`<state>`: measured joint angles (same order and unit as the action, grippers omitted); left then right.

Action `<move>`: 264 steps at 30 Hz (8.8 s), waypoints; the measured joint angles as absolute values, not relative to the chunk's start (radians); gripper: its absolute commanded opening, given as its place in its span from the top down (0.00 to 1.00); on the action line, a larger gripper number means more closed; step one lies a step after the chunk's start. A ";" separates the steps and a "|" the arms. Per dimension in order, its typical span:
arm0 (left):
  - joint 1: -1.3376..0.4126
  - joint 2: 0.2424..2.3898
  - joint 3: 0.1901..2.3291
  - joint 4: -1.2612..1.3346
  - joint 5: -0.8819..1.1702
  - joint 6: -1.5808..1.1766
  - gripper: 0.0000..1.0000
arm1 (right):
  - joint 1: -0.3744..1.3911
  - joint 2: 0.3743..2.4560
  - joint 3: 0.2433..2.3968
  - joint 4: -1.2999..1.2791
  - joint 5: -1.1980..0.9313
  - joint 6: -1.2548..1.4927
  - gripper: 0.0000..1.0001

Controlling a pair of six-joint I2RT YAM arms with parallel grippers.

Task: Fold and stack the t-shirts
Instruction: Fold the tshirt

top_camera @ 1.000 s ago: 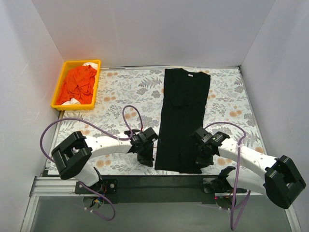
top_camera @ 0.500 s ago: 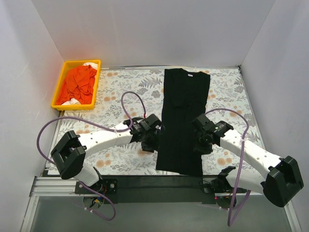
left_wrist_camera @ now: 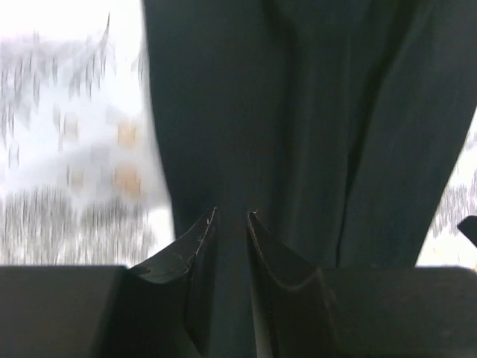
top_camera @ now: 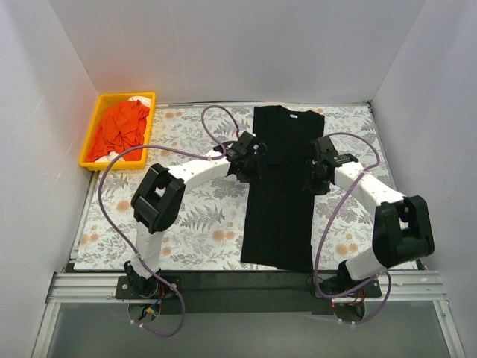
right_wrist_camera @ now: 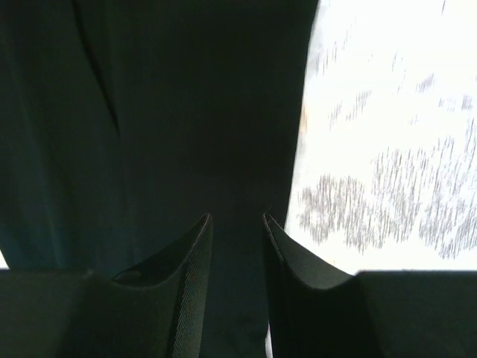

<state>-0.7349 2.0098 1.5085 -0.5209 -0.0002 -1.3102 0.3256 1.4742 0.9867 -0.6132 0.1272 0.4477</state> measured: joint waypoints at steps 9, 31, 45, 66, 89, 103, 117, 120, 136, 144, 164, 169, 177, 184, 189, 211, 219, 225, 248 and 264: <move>-0.683 2.222 1.707 -0.466 -0.004 -1.239 0.79 | 0.247 1.722 1.171 -0.505 0.096 0.329 0.68; -0.571 2.427 1.995 -0.427 0.071 -1.188 0.59 | 0.133 2.062 1.533 -0.472 0.044 0.195 0.61; -0.583 1.646 1.312 -0.563 0.086 -1.303 0.37 | 0.344 1.363 0.955 -0.664 0.049 0.348 0.44; -0.907 1.496 0.828 -0.551 0.139 -1.542 0.48 | 0.723 1.027 0.506 -0.781 -0.002 0.819 0.57; -1.007 1.644 0.906 -0.514 0.056 -1.576 0.97 | 0.788 1.060 0.497 -0.757 0.036 0.909 0.98; -1.028 1.534 0.852 -0.661 0.041 -1.573 1.00 | 0.808 0.988 0.531 -0.811 -0.034 0.883 0.99; -0.733 1.637 1.234 -0.787 0.139 -1.384 1.00 | 0.577 1.171 0.858 -0.899 0.017 0.668 0.99; -0.662 1.743 1.391 -0.765 0.152 -1.336 1.00 | 0.485 1.248 0.965 -0.877 0.045 0.591 0.99; -0.572 2.178 1.790 -0.634 0.145 -1.226 1.00 | 0.297 1.620 1.223 -0.699 0.125 0.370 0.99; -0.572 2.202 1.790 -0.543 0.133 -1.227 1.00 | 0.262 1.667 1.223 -0.627 0.133 0.342 0.99; -0.558 2.199 1.712 -0.436 -0.007 -1.234 0.49 | 0.243 1.751 1.223 -0.566 0.151 0.315 0.56; -0.548 2.121 1.640 -0.455 -0.031 -1.250 0.39 | 0.262 1.658 1.223 -0.580 0.147 0.300 0.58; -0.624 1.841 1.477 -0.456 -0.038 -1.305 0.74 | 0.428 1.566 1.226 -0.551 0.098 0.282 0.72; -0.710 1.869 1.382 -0.417 -0.012 -1.341 0.88 | 0.494 1.682 1.227 -0.522 0.071 0.280 0.74; -0.704 1.946 1.314 -0.418 -0.011 -1.360 0.89 | 0.494 1.792 1.232 -0.507 0.083 0.266 0.75; -0.692 1.940 1.228 -0.318 0.031 -1.369 0.91 | 0.237 2.025 1.622 -0.482 0.075 0.191 0.69; -0.698 1.803 1.032 -0.279 0.106 -1.478 0.90 | 0.264 1.614 1.140 -0.377 -0.213 0.307 0.66; -0.716 1.688 0.925 -0.345 0.120 -1.525 0.90 | 0.294 1.393 0.786 -0.219 -0.395 0.408 0.63; -0.708 1.640 0.812 -0.245 0.132 -1.604 1.00 | 0.419 1.530 0.443 0.334 -0.588 0.579 0.99; -0.738 1.489 0.627 -0.184 0.190 -1.726 0.95 | 0.084 1.242 0.422 -0.017 -0.519 0.494 0.89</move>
<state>-0.7383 1.4891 0.6273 -0.1841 0.1898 -1.7256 0.0845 1.2419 0.4217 -0.0166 -0.5194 0.4938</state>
